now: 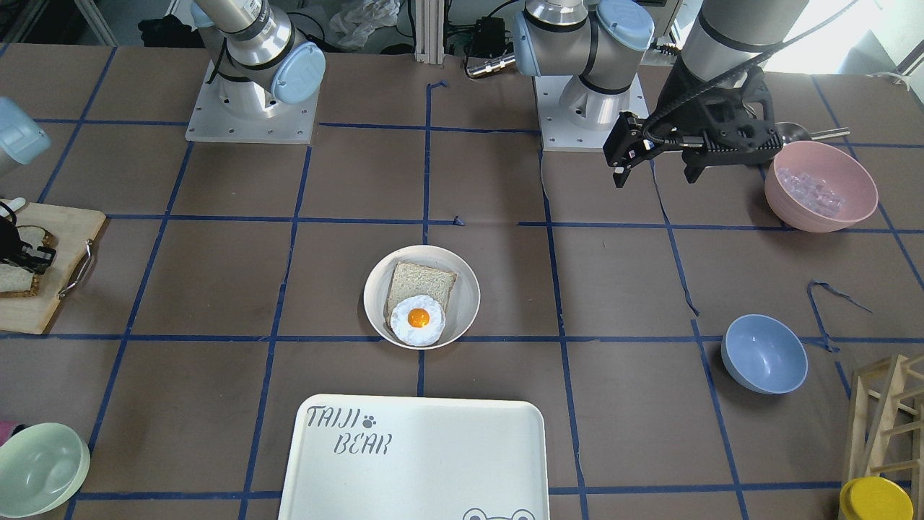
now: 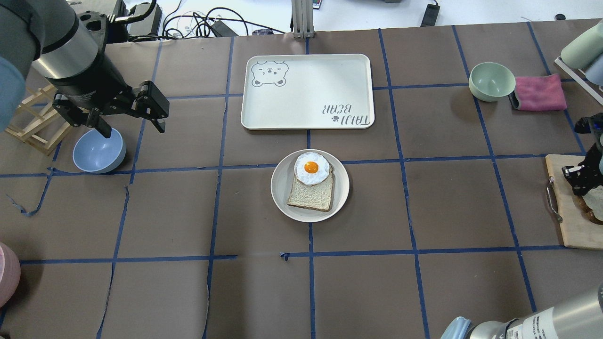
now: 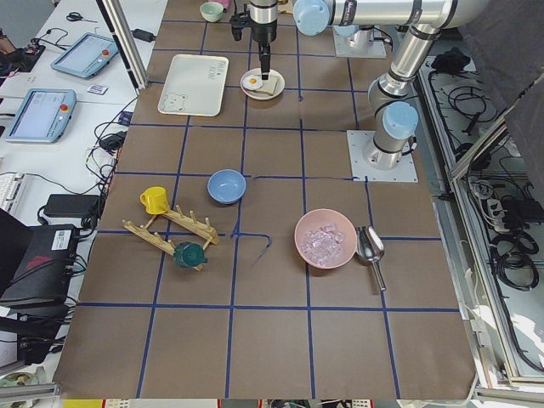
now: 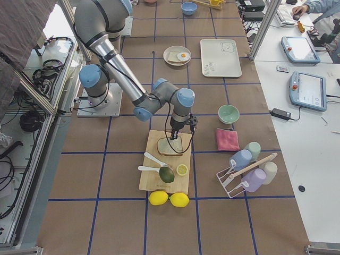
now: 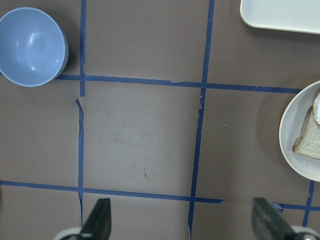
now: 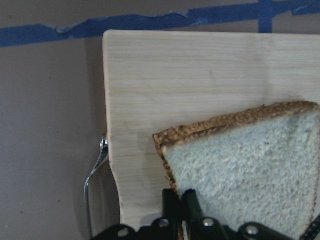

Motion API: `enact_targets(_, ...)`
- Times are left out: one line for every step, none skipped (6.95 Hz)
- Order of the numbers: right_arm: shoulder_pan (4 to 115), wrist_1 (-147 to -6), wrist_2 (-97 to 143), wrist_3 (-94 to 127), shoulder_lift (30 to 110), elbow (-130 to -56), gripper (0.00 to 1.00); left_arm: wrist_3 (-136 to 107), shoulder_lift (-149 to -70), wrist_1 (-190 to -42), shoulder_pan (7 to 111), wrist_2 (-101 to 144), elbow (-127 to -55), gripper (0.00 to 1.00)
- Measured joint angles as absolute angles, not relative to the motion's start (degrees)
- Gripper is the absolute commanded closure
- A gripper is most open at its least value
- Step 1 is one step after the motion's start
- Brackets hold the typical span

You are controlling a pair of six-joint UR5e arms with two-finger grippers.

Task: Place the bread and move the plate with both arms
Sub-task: 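Grasp the bread slice edge with the right gripper and lift it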

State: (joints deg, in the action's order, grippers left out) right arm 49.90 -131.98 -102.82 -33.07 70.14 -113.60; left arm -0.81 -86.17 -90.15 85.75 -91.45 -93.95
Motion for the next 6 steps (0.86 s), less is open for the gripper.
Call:
enact_targets(49.88, -132.05, -102.94, -33.09, 70.15, -113.48, 1.00, -1.14, -86.16, -90.12, 85.76, -91.24, -93.95, 0.00)
enact_targets(49.90, -132.11, -104.09, -33.04, 70.30, -113.37, 1.00, -1.26, -86.15, -90.10, 85.78, -91.20, -93.95, 0.00)
enact_targets(49.94, -132.33, -105.61, -32.98, 70.57, -113.25, 1.00, -1.28, -86.14, -90.09, 85.78, -91.21, -93.95, 0.00)
enact_targets(50.15, -133.01, -106.37, -32.87, 71.11, -113.17, 1.00, -1.26, -86.13, -90.09, 85.78, -91.22, -93.95, 0.00)
enact_targets(50.73, -133.66, -106.58, -32.71, 72.41, -113.14, 1.00, -1.15, -86.08, -90.09, 85.78, -91.23, -93.96, 0.00)
enact_targets(52.17, -133.71, -106.63, -32.52, 74.62, -112.96, 1.00, -1.02, -86.04, -90.09, 85.78, -91.25, -93.95, 0.00)
